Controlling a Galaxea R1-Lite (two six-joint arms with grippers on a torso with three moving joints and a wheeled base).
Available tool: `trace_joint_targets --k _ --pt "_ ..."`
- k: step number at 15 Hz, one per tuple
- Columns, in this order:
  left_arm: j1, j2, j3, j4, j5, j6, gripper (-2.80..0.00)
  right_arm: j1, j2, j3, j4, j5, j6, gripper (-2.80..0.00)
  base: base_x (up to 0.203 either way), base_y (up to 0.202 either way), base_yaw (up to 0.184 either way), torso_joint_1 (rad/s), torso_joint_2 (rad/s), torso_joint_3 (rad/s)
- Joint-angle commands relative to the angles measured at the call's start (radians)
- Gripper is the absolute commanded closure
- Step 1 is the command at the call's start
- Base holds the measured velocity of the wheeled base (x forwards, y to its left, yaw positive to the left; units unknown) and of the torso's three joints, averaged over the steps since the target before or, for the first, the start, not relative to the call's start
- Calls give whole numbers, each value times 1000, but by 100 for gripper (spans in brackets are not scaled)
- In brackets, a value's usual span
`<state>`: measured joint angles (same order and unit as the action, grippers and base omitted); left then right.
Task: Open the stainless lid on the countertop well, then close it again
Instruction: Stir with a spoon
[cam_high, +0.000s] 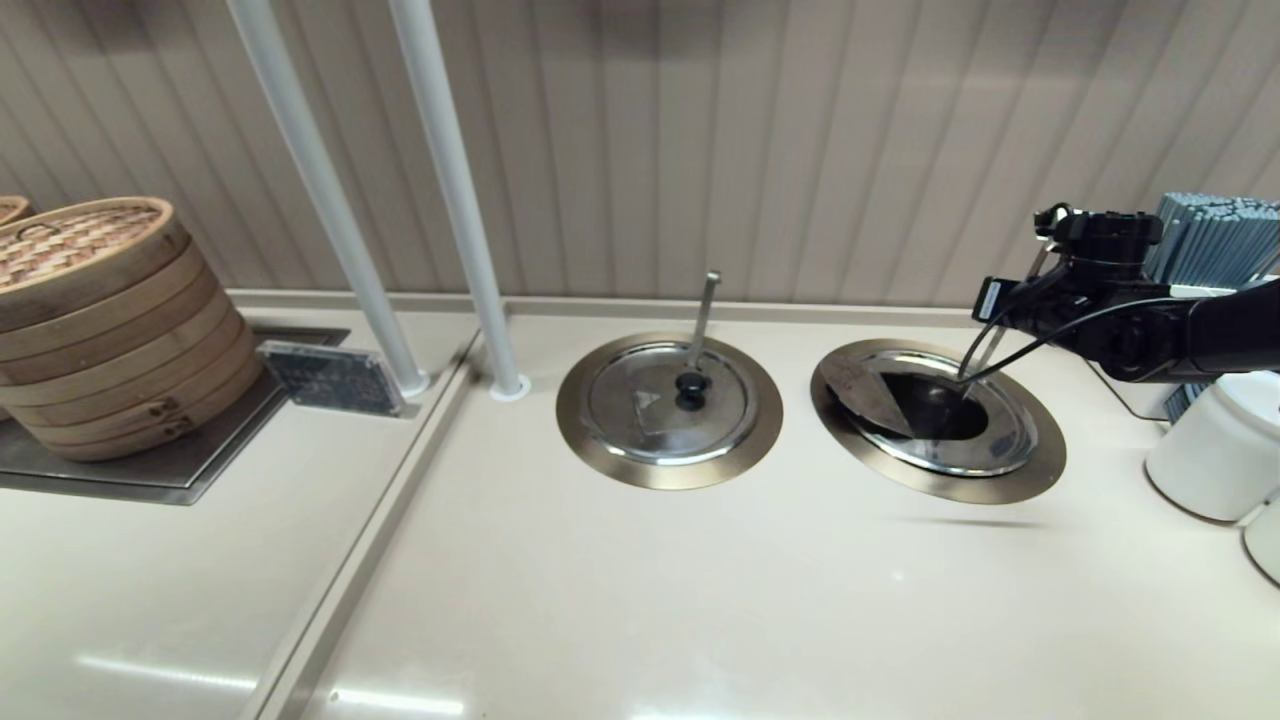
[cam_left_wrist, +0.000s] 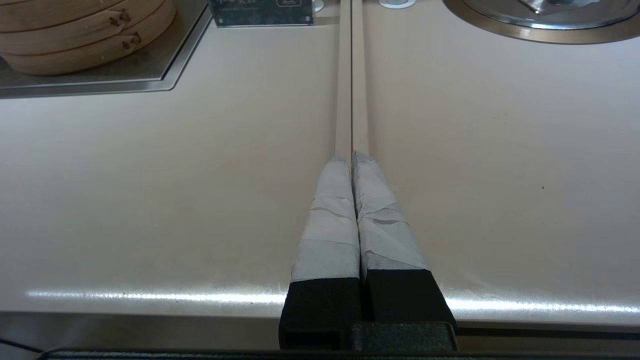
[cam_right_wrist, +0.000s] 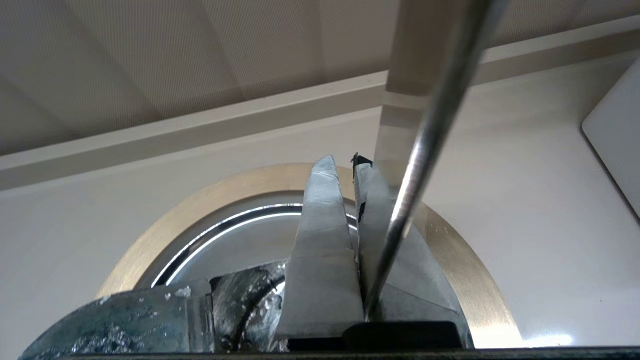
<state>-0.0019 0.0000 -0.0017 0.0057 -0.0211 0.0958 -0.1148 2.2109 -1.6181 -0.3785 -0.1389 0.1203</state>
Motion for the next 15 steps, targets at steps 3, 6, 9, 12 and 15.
trace_joint_targets --k 3,6,9,12,15 --pt "0 0 0 0 0 1 0 84 34 -16 0 -8 10 0 0 0 0 0 0 0" --pt "0 0 0 0 0 1 0 90 -30 61 -2 -7 38 0 0 0 0 0 0 0" --pt "0 0 0 0 0 1 0 60 -93 182 -8 -3 41 0 0 0 0 0 0 0" --pt "0 0 2 0 0 1 0 -14 -150 297 -78 34 33 0 0 0 0 0 0 0" --pt "0 0 0 0 0 1 0 -44 -122 279 -90 45 31 0 0 0 0 0 0 0"
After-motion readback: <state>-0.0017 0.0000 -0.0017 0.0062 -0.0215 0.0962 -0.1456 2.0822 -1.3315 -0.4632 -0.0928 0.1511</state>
